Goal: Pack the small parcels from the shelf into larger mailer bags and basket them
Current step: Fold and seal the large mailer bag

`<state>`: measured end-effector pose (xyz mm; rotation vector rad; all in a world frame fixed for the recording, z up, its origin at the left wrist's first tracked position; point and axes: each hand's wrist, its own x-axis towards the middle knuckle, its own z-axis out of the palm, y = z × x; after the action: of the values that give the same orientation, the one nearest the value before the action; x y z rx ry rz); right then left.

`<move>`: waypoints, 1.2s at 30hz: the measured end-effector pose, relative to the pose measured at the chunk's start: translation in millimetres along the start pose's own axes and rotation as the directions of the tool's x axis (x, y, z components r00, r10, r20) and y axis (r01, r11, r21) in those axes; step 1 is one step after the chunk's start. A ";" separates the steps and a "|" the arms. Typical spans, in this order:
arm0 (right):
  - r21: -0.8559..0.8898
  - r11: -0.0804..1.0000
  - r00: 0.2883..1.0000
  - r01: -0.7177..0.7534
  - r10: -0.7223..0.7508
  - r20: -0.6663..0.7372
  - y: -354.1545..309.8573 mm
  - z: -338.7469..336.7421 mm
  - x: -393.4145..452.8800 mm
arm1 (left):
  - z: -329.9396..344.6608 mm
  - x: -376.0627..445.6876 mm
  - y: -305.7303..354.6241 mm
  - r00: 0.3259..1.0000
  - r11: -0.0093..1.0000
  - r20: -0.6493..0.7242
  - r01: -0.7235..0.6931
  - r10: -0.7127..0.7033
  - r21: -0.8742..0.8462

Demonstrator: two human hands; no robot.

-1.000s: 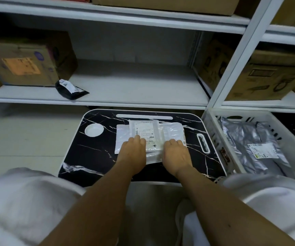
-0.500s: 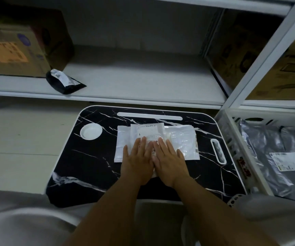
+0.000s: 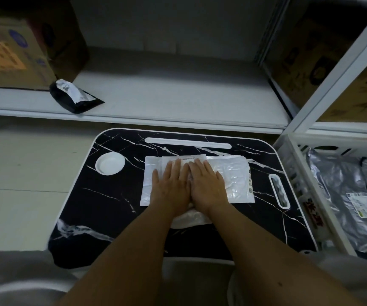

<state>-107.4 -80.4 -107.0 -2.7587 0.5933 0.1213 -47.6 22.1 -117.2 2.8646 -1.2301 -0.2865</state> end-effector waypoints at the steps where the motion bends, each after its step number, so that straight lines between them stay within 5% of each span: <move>1: -0.014 1.000 1.000 0.005 -0.004 0.021 1.0 1.2 1.5 | 2.4 1.8 -3.2 1.000 1.000 0.024 0.000 0.000 -0.004; 9: -0.136 0.990 0.998 -0.035 0.042 0.044 -1.8 0.0 6.8 | -18.1 11.0 -11.8 0.979 0.998 0.193 -0.066 0.062 0.016; 13: -0.231 0.968 0.993 -0.094 0.073 -0.097 -16.5 -19.5 16.4 | -47.4 23.4 -36.2 0.964 0.994 0.242 -0.103 0.109 -0.040; 21: -0.250 0.968 0.967 -0.031 -0.035 -0.253 -81.7 -39.9 57.5 | -92.4 22.1 -132.8 0.988 0.988 0.104 0.125 -0.115 -0.088; 36: -0.341 0.870 0.902 0.356 -0.415 -0.117 -219.9 6.8 156.9 | -70.7 19.5 -257.7 0.871 0.840 -0.041 0.459 -0.490 -0.290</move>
<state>126.3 51.1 -73.4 -3.1597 0.0459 -0.1527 162.8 181.9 -72.0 2.8409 -0.3971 -0.2635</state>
